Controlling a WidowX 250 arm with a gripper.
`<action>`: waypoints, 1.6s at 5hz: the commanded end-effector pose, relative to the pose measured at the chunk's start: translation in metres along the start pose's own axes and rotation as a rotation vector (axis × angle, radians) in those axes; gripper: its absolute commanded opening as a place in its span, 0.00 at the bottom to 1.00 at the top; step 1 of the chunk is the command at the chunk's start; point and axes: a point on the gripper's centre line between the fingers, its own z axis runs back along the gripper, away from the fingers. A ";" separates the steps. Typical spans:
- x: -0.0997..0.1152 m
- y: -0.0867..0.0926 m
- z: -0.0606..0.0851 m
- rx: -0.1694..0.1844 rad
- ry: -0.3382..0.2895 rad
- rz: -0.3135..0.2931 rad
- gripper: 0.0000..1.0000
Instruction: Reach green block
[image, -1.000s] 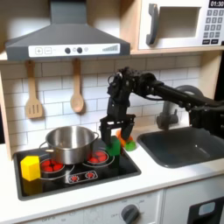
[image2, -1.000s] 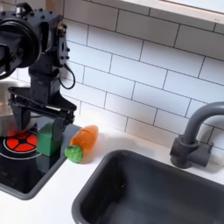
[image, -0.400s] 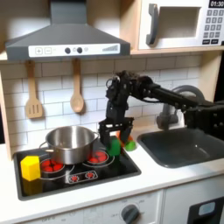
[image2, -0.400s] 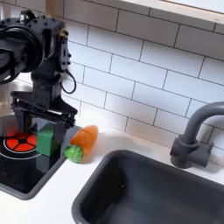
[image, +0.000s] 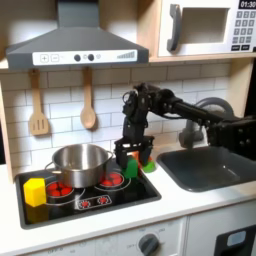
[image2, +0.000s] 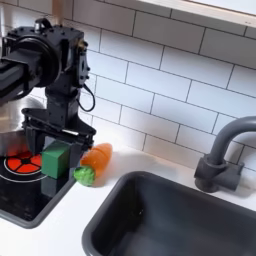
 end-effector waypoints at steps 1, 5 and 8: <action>0.005 0.000 -0.006 -0.003 0.008 0.018 1.00; 0.005 -0.004 -0.027 -0.024 0.060 -0.006 1.00; 0.006 -0.009 -0.025 -0.045 0.048 -0.025 1.00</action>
